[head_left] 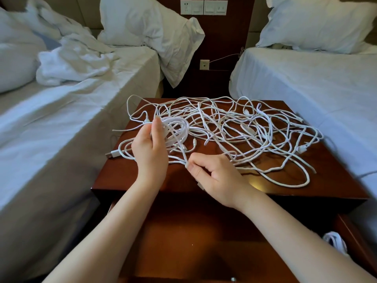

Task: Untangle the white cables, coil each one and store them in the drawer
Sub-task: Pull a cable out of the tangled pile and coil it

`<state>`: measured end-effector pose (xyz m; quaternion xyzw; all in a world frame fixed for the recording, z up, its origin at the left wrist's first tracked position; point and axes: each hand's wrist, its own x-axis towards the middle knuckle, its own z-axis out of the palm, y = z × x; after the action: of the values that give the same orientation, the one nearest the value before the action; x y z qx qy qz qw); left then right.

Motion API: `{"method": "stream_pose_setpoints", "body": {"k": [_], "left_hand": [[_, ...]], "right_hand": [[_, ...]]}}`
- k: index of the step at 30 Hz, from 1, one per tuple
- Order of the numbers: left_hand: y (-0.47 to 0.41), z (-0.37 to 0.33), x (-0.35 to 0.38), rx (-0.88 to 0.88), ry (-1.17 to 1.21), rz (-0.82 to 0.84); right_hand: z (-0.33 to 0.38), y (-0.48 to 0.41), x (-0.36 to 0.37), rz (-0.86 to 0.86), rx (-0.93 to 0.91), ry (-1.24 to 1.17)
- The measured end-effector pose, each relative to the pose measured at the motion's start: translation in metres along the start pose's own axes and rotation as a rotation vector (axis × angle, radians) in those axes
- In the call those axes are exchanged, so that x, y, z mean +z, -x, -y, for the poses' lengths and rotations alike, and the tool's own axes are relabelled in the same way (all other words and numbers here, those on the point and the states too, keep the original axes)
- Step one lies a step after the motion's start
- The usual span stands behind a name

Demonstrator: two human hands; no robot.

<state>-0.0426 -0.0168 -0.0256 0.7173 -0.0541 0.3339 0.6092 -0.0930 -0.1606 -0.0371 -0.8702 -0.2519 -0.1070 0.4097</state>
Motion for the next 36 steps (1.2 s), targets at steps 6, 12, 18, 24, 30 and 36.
{"method": "stream_pose_setpoints", "body": {"k": [6,12,18,24,30,36], "left_hand": [[0.001,-0.014,-0.001,-0.132,0.239,0.055],[0.006,-0.033,0.000,-0.299,0.567,0.236],[0.011,-0.040,0.001,-0.377,0.729,0.546],[0.024,-0.045,0.004,-0.289,0.555,0.841],[0.029,-0.046,0.007,-0.244,0.349,0.893],[0.037,-0.046,0.009,-0.341,0.232,1.080]], "right_hand": [[-0.010,-0.005,-0.003,-0.026,0.154,-0.108],[-0.015,-0.008,-0.011,-0.089,0.189,-0.324],[-0.020,-0.007,-0.022,-0.096,0.296,-0.525],[-0.011,-0.007,-0.039,-0.144,0.294,-0.705],[-0.011,-0.010,-0.054,-0.168,0.277,-0.767],[-0.012,-0.009,-0.063,-0.173,0.202,-0.631]]}}
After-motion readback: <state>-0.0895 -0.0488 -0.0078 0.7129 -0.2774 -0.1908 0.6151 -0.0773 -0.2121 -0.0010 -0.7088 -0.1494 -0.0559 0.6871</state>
